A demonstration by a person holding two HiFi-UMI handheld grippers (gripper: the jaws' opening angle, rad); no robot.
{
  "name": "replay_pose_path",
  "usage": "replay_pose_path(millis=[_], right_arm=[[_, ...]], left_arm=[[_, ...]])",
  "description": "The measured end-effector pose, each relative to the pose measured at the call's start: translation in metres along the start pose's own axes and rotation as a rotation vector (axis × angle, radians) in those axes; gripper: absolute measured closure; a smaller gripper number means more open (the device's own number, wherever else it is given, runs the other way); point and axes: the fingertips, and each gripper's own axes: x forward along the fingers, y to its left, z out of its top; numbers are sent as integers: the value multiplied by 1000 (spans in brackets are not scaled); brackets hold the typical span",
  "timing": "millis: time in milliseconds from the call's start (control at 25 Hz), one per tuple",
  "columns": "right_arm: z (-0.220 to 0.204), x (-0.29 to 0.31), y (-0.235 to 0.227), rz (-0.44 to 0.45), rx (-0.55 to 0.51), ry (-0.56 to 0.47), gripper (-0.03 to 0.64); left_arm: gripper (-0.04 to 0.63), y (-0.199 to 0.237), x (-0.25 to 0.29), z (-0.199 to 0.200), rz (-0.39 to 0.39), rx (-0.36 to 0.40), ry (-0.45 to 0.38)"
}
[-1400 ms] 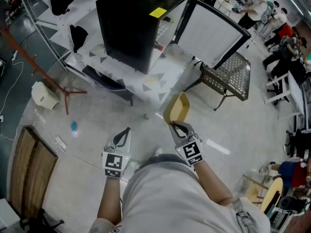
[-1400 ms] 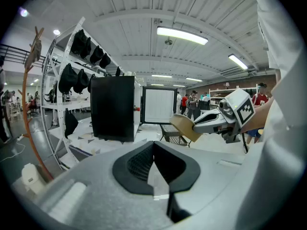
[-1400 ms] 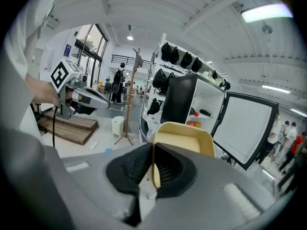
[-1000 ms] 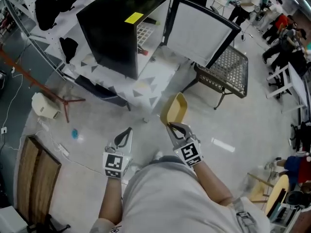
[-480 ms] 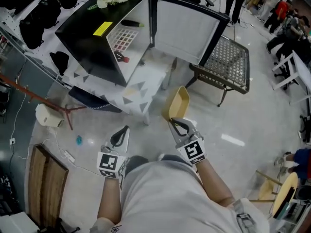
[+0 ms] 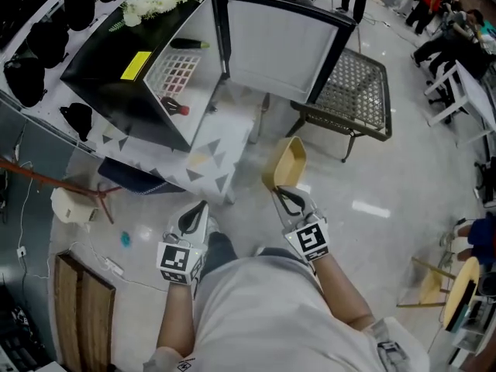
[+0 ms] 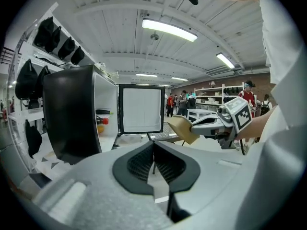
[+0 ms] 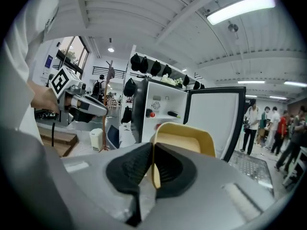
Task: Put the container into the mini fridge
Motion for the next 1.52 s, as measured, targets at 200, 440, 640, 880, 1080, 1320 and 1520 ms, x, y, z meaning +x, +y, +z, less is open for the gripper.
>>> replay_pose_path(millis=[200, 440, 640, 880, 1080, 1320, 1520], right_arm=[[9, 37, -8, -62, 14, 27, 595], [23, 87, -6, -128, 23, 59, 595], [33, 127, 0, -184, 35, 81, 595], [40, 163, 9, -246, 40, 106, 595], [38, 180, 10, -265, 11, 142, 595], [35, 197, -1, -239, -7, 157, 595], [31, 222, -16, -152, -21, 150, 595]], left_arm=[[585, 33, 27, 8, -89, 20, -4], [586, 78, 52, 12, -198, 66, 6], [586, 108, 65, 11, -299, 128, 18], [586, 145, 72, 7, -376, 143, 23], [586, 159, 74, 4, -410, 148, 31], [586, 164, 78, -3, -408, 136, 61], [586, 172, 90, -6, -338, 103, 91]])
